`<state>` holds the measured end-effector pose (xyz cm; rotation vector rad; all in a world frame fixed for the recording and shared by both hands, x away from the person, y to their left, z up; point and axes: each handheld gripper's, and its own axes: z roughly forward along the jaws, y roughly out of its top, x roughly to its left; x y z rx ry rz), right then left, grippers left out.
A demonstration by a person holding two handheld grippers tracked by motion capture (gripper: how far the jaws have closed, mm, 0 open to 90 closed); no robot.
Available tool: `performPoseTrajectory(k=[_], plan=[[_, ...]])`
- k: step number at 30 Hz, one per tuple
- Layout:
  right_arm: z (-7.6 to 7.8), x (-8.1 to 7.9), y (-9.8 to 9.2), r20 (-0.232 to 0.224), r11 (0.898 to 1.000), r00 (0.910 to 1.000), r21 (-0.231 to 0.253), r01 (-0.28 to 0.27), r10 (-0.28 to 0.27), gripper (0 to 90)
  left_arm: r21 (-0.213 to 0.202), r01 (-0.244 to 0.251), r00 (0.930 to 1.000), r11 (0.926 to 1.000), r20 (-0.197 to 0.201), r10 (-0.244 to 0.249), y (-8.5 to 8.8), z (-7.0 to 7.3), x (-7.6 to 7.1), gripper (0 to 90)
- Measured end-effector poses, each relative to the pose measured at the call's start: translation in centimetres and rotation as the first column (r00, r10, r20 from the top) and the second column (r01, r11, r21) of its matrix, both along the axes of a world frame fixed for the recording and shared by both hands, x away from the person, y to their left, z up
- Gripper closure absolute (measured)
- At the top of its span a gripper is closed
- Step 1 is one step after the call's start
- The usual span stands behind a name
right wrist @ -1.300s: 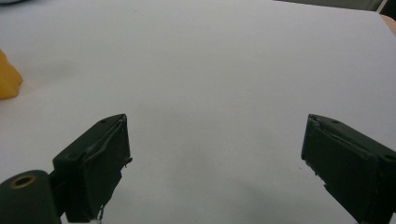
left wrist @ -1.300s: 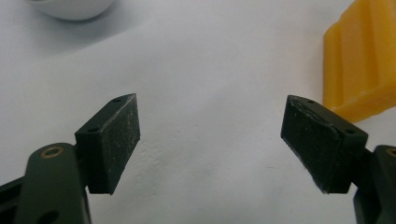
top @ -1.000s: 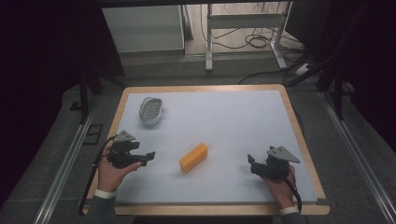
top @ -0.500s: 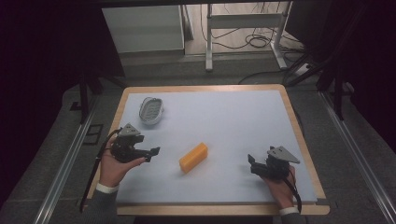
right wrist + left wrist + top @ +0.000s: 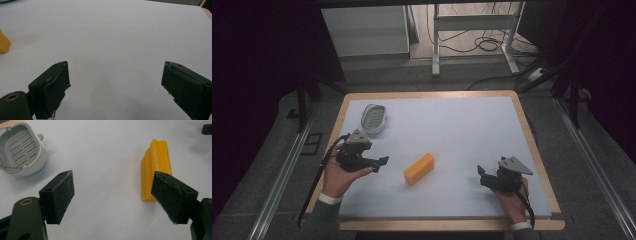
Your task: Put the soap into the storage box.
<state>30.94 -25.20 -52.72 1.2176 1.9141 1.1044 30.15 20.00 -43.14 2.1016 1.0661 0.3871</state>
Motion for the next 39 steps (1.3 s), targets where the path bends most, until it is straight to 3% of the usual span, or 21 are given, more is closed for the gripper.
performPoseTrajectory(k=[9,39], plan=[[0.0,0.0,0.0,0.002,1.000,1.0000,0.002,-0.002,0.002,7.9,0.004,0.009,0.9993,1.0000,0.037,-0.009,-1.0,0.5,-0.1,19.8],[0.0,0.0,0.0,-0.006,1.000,1.0000,0.000,0.003,-0.003,7.9,0.052,0.109,0.9940,0.9927,0.000,-0.109,-5.6,-0.2,0.6,19.4]])
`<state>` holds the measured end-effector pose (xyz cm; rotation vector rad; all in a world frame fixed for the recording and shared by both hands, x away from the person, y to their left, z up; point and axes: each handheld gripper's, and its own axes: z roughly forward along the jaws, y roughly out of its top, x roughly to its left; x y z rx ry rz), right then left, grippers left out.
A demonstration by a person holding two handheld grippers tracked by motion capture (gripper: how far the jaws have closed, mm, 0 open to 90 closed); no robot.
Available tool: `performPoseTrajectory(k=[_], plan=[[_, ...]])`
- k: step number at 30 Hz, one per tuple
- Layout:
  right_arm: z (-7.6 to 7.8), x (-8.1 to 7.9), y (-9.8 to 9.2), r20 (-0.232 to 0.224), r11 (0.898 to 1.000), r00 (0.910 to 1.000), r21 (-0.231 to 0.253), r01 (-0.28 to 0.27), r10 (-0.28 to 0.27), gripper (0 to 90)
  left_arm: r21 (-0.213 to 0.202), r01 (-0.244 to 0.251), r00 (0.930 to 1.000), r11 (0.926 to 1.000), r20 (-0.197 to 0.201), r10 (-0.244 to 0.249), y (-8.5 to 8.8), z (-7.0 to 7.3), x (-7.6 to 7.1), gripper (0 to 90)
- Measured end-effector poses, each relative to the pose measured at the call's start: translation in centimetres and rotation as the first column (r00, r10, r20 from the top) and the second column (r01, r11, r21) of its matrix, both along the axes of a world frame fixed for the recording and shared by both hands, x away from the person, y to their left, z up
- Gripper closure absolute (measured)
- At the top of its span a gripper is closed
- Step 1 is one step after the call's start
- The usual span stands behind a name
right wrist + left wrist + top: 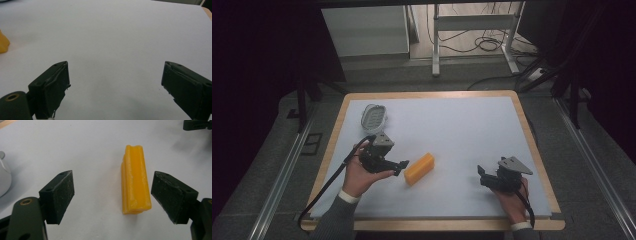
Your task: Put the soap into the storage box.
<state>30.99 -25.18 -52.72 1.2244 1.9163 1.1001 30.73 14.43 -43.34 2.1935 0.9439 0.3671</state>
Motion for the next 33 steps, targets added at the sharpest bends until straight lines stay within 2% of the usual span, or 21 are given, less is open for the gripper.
performPoseTrajectory(k=[6,12,18,27,33], plan=[[0.0,0.0,0.0,0.001,1.000,1.0000,-0.002,0.001,-0.001,7.9,0.004,0.020,0.9998,0.9998,0.001,-0.020,-0.7,0.2,0.1,19.4],[0.0,0.0,0.0,-0.001,1.000,1.0000,-0.002,0.001,-0.001,7.9,0.003,0.029,0.9994,0.9996,-0.018,-0.029,-1.2,-0.2,0.2,19.7],[0.0,0.0,0.0,0.000,1.000,1.0000,-0.001,0.006,-0.006,7.9,0.028,0.055,0.9982,0.9981,-0.026,-0.055,-2.5,-0.4,0.3,19.6],[0.0,0.0,0.0,-0.003,1.000,1.0000,-0.001,0.005,-0.005,7.9,0.006,0.056,0.9956,0.9984,-0.075,-0.056,-3.9,-1.8,1.5,20.0],[0.0,0.0,0.0,-0.003,1.000,1.0000,-0.002,0.004,-0.004,7.9,0.016,0.050,0.9932,0.9986,-0.107,-0.048,-4.5,-2.7,2.1,20.1]])
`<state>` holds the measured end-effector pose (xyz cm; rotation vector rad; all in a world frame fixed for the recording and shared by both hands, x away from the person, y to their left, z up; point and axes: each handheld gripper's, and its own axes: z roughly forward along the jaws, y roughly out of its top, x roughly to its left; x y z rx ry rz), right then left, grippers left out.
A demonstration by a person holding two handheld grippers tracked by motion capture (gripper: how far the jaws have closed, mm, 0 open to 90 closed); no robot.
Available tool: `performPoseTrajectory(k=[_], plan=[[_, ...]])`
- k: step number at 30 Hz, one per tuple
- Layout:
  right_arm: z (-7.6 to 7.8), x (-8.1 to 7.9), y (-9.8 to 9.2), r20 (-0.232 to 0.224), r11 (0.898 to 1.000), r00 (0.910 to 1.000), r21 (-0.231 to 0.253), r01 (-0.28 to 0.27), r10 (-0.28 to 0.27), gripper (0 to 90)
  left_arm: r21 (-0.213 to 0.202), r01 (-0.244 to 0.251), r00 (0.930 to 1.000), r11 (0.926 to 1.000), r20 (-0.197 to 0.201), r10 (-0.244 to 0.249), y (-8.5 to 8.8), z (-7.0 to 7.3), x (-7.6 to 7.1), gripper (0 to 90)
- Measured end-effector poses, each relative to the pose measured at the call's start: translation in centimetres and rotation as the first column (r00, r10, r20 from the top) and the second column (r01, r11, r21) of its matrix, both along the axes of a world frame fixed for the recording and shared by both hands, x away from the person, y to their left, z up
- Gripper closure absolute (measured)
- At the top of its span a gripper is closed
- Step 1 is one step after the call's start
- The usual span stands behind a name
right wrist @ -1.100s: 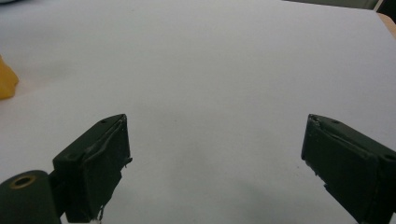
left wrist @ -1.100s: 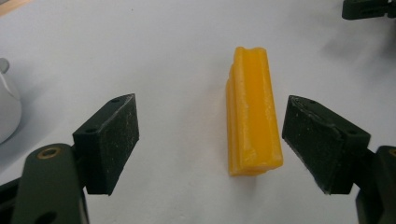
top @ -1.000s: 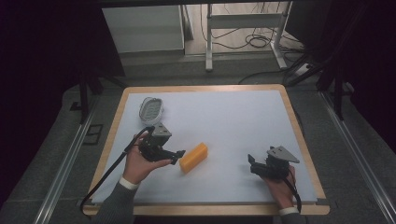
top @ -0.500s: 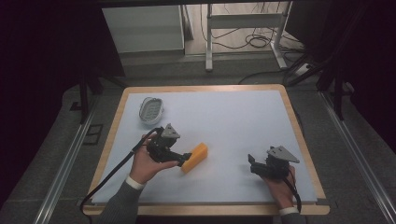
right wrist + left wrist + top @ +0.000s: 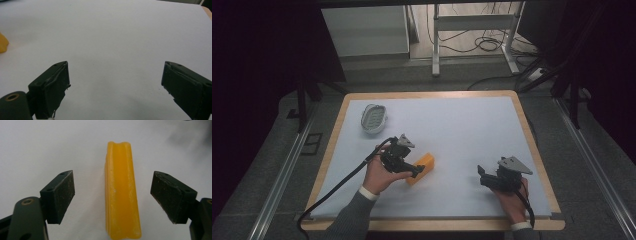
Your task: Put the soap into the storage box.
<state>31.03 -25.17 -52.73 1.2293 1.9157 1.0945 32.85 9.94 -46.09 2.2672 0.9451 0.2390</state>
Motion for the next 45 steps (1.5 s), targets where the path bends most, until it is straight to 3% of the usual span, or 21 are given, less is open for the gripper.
performPoseTrajectory(k=[4,11,13,17,22,23,26,30,39,40,42,45], plan=[[0.0,0.0,0.0,0.000,1.000,1.0000,0.000,-0.001,0.001,7.9,0.038,-0.008,0.9997,0.9993,-0.022,0.008,-0.5,-1.0,0.4,20.0],[0.0,0.0,0.0,-0.003,1.000,1.0000,0.000,0.003,-0.003,7.9,0.034,-0.006,0.9962,0.9994,-0.086,0.009,-1.4,-2.1,1.1,24.6],[0.0,0.0,0.0,0.000,1.000,1.0000,-0.002,0.006,-0.006,7.9,0.054,-0.006,0.9963,0.9985,-0.085,0.011,-1.8,-2.3,1.2,25.4],[0.0,0.0,0.0,0.001,1.000,1.0000,-0.001,0.008,-0.008,7.9,0.057,0.004,0.9962,0.9983,-0.087,0.001,-2.6,-2.4,1.3,28.7],[0.0,0.0,-0.1,0.001,1.000,1.0000,0.001,0.006,-0.006,7.9,0.083,-0.005,0.9955,0.9965,-0.094,0.013,-2.8,-3.0,1.5,34.2],[0.0,0.0,-0.1,0.001,1.000,1.0000,0.001,0.006,-0.006,7.9,0.082,-0.003,0.9950,0.9966,-0.099,0.011,-2.8,-3.0,1.5,38.6],[0.0,0.0,0.0,0.002,1.000,1.0000,0.000,0.007,-0.007,7.9,0.073,0.017,0.9902,0.9972,-0.140,-0.007,-2.8,-3.3,1.7,43.1],[0.0,0.0,0.0,0.003,1.000,0.9999,-0.003,0.010,-0.010,7.9,0.085,0.026,0.9896,0.9960,-0.143,-0.014,-2.9,-3.6,1.6,56.6],[0.0,-0.1,0.1,0.006,1.000,0.9999,-0.010,0.011,-0.011,7.9,0.097,0.035,0.9915,0.9946,-0.128,-0.023,-2.7,-3.4,1.6,60.8],[0.0,-0.1,0.1,0.007,1.000,0.9999,-0.010,0.010,-0.010,7.9,0.094,0.036,0.9908,0.9949,-0.133,-0.023,-2.6,-3.3,1.6,60.9],[0.0,-0.1,0.1,0.012,1.000,0.9999,-0.007,0.007,-0.007,7.9,0.090,0.028,0.9942,0.9956,-0.106,-0.018,-2.3,-3.1,1.5,61.0],[0.0,-0.1,0.1,0.010,1.000,0.9999,-0.009,0.007,-0.007,7.9,0.065,0.028,0.9934,0.9975,-0.112,-0.020,-1.7,-2.7,1.6,61.0]])
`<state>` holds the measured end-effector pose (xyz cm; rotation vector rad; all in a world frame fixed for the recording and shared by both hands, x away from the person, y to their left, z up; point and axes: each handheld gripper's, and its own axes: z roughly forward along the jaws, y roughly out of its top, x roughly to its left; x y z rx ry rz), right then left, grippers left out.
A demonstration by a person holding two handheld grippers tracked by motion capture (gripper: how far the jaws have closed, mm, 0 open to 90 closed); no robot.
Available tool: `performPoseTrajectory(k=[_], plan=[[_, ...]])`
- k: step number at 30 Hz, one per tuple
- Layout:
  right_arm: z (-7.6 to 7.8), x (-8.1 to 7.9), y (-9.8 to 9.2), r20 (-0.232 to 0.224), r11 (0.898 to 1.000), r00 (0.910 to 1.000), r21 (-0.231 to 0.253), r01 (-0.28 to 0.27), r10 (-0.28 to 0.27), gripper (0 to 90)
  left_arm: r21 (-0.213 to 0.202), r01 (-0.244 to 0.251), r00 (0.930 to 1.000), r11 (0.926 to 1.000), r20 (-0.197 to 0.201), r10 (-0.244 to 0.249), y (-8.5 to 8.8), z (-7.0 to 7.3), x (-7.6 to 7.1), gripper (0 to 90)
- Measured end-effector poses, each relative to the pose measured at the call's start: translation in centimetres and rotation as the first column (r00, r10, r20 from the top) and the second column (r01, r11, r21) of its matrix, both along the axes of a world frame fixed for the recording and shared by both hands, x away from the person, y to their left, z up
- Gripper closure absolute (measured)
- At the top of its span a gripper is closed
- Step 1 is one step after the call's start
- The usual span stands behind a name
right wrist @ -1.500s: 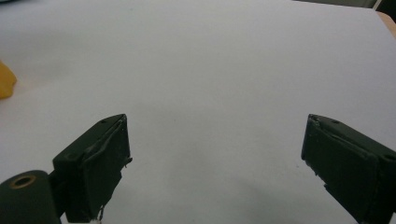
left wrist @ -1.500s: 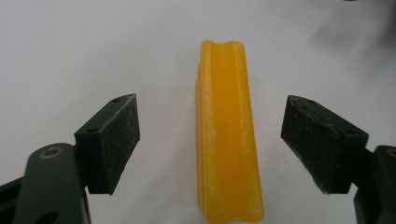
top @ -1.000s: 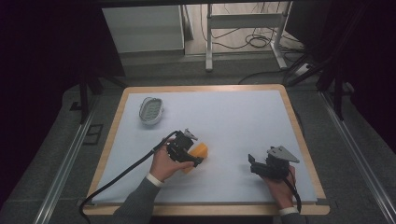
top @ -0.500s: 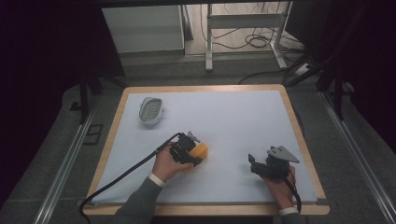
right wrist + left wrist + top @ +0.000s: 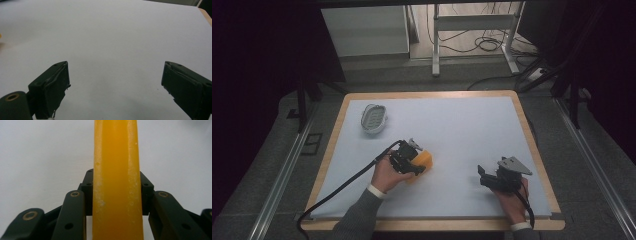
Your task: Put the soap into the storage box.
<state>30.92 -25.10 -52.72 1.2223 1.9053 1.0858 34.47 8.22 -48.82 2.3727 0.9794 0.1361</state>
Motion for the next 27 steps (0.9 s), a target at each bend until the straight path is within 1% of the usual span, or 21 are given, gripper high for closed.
performPoseTrajectory(k=[3,6,11,27], plan=[[0.0,0.0,0.0,0.001,1.000,1.0000,0.001,0.001,-0.001,7.9,-0.025,-0.015,0.9998,0.9996,0.012,0.015,0.8,0.6,0.1,61.0],[0.0,0.0,0.0,0.000,1.000,1.0000,0.000,0.002,-0.002,7.9,-0.045,-0.022,0.9997,0.9987,0.009,0.023,1.6,1.1,0.2,61.0],[0.0,0.0,0.0,0.000,1.000,1.0000,-0.002,0.005,-0.005,7.9,-0.063,-0.035,0.9992,0.9974,0.018,0.036,2.4,1.7,0.2,61.0],[0.0,0.0,0.0,0.001,1.000,1.0000,0.000,0.009,-0.009,7.9,-0.084,-0.048,0.9973,0.9953,0.052,0.053,3.3,2.8,0.0,61.0]])
